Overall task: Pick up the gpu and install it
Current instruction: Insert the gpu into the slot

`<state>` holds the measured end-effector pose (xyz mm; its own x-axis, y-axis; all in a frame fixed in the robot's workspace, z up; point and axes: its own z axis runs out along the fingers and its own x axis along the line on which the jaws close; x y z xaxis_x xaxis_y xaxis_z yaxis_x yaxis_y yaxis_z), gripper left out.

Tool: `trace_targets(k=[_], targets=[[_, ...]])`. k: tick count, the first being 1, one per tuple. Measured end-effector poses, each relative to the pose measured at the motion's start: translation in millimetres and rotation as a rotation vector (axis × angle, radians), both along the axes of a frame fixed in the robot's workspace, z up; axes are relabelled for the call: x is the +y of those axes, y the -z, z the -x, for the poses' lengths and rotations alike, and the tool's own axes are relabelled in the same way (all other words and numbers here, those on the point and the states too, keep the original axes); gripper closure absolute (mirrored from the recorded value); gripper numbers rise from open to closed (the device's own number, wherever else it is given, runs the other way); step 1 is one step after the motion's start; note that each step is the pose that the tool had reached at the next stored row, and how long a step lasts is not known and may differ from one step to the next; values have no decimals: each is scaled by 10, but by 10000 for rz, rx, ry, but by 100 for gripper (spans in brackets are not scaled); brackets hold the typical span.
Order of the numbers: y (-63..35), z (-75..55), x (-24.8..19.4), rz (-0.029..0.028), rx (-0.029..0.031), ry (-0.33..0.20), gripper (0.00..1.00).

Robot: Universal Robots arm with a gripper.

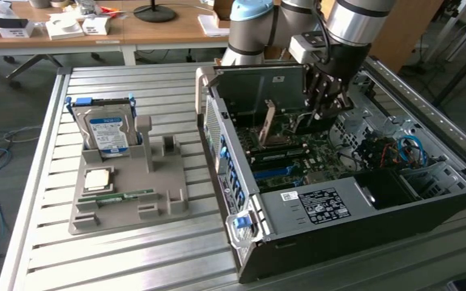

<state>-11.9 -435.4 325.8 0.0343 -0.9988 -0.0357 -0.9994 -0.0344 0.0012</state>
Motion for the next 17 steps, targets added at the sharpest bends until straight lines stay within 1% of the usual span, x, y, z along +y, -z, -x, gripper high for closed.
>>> trace_targets(k=[12, 13, 17], targets=[[0, 6, -146, -1, -1, 43, 74], [0, 8, -153, 0, 0, 44, 74], [0, 8, -153, 0, 0, 42, 74]])
